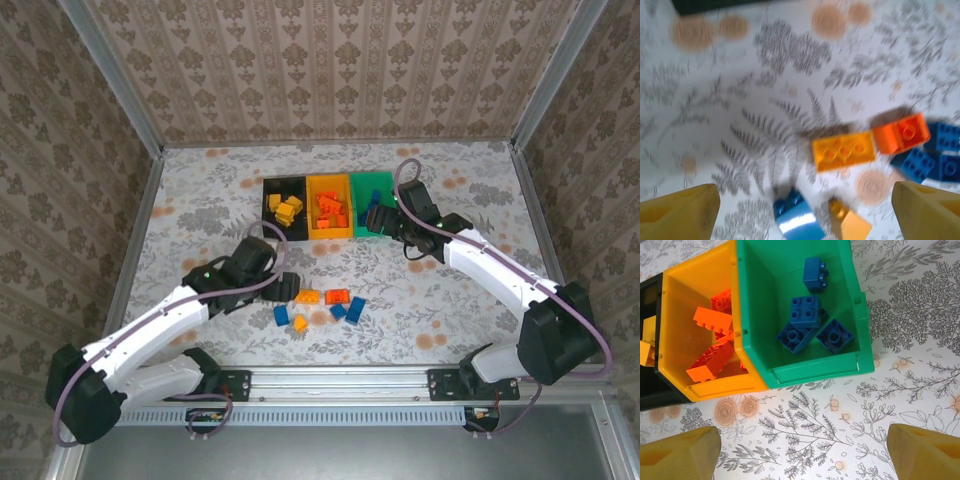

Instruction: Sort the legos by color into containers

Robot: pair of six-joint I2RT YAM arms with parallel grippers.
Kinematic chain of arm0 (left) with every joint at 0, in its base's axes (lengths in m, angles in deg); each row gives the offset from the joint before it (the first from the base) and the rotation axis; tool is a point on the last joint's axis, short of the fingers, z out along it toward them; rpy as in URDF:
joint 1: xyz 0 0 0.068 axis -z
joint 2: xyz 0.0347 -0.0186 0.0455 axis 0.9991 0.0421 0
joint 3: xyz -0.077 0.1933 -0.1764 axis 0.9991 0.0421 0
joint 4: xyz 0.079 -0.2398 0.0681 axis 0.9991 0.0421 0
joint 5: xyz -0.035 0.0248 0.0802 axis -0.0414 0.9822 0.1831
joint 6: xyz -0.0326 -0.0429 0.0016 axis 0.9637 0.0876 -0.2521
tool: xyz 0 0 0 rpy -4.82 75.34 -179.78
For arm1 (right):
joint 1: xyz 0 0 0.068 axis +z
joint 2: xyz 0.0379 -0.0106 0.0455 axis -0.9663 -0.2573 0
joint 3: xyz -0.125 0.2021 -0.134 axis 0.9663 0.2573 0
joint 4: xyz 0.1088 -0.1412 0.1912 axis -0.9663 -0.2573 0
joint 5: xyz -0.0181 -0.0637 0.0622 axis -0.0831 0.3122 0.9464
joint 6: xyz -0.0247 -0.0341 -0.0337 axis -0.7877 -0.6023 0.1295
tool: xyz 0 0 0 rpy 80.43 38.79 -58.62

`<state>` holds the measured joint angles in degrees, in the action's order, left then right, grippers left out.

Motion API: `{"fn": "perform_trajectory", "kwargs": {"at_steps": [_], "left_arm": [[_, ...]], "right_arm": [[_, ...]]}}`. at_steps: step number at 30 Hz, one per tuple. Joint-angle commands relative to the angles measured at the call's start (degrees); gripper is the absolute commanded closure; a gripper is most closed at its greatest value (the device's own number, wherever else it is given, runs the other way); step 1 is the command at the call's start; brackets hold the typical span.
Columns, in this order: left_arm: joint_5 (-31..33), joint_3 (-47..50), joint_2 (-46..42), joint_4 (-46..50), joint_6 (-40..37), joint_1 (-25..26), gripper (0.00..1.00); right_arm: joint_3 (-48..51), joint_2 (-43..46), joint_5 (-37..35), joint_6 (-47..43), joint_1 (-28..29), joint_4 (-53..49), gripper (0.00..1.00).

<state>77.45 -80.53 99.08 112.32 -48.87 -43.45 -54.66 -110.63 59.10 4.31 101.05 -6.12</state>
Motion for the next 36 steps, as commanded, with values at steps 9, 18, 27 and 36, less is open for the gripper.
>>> {"fn": "perform_trajectory", "kwargs": {"at_steps": [9,18,27,36], "left_arm": [[-4.42,7.53,6.22,-5.66,6.45,4.09,0.20],[-2.68,8.05,15.18,-7.79,5.43,3.74,0.45],[-2.12,6.65,13.28,-4.90,4.47,4.03,0.70],[0.38,-6.30,13.11,-0.69,-1.23,3.56,0.76]], "right_arm": [[1.67,-1.00,0.59,0.75,-0.33,0.65,0.13],[2.11,-0.02,-0.81,-0.01,-0.38,0.09,0.13],[2.21,-0.02,-1.18,0.32,-0.46,0.38,0.13],[4.22,3.05,-3.39,1.12,-0.73,-0.72,0.12]]}}
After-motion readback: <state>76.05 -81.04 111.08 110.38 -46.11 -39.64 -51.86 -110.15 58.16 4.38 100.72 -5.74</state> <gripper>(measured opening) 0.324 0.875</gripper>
